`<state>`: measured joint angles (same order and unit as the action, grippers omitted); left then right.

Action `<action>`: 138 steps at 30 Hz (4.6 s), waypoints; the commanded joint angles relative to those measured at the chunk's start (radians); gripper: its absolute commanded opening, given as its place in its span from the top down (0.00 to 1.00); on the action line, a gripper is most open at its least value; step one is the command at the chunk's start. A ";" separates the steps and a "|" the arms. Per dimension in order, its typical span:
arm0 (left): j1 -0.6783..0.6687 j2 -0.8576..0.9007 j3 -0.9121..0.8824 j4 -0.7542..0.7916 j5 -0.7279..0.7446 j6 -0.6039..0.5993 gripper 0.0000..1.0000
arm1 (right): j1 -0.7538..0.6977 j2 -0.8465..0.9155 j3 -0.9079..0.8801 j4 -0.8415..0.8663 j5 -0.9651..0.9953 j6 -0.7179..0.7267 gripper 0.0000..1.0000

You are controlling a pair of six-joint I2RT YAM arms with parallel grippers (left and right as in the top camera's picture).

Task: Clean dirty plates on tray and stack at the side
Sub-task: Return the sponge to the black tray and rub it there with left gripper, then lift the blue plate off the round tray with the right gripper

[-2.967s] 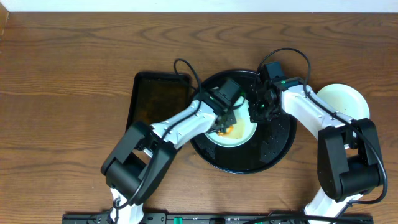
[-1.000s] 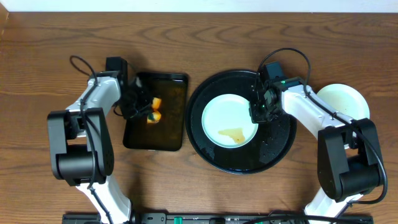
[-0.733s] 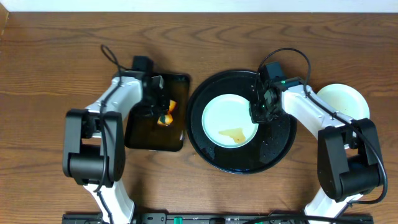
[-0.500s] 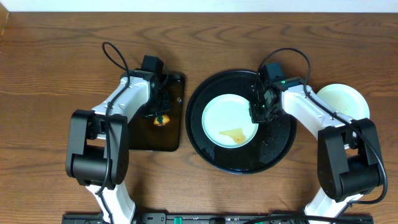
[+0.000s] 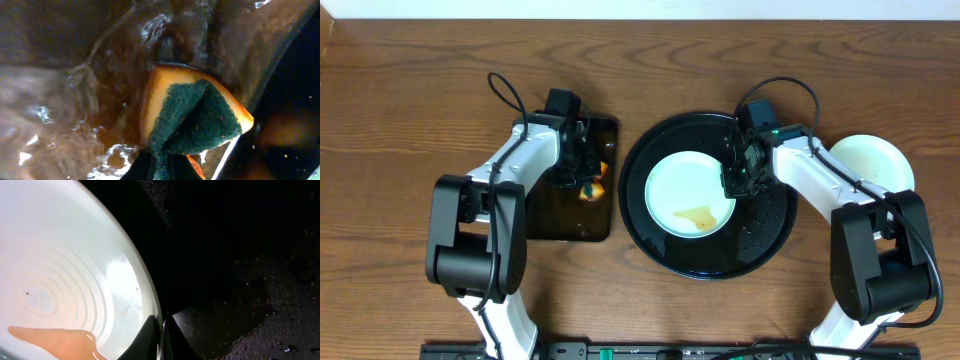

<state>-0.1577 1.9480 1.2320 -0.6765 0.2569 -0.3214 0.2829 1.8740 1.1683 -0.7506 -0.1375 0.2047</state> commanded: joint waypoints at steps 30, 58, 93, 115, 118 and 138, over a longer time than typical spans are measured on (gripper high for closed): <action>-0.004 -0.129 -0.022 -0.060 -0.265 0.027 0.68 | 0.006 -0.015 -0.005 0.014 0.018 0.004 0.91; -0.040 -0.022 -0.050 0.023 -0.246 0.214 0.92 | 0.006 -0.015 -0.005 -0.002 0.030 0.004 0.92; -0.040 -0.265 -0.048 -0.105 -0.246 0.049 0.40 | 0.005 -0.005 -0.095 0.141 -0.053 0.008 0.99; -0.040 -0.265 -0.048 -0.104 -0.246 0.050 0.40 | -0.032 -0.337 -0.044 0.220 0.257 -0.278 0.99; -0.040 -0.265 -0.047 -0.104 -0.246 0.050 0.40 | -0.014 -0.382 -0.044 0.226 0.364 -0.314 0.99; -0.040 -0.265 -0.048 -0.097 -0.246 0.050 0.39 | 0.329 -0.434 -0.044 0.245 0.957 -0.419 0.99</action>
<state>-0.1936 1.6844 1.1881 -0.7738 0.0128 -0.2657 0.5598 1.4525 1.1004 -0.5106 0.6830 -0.1963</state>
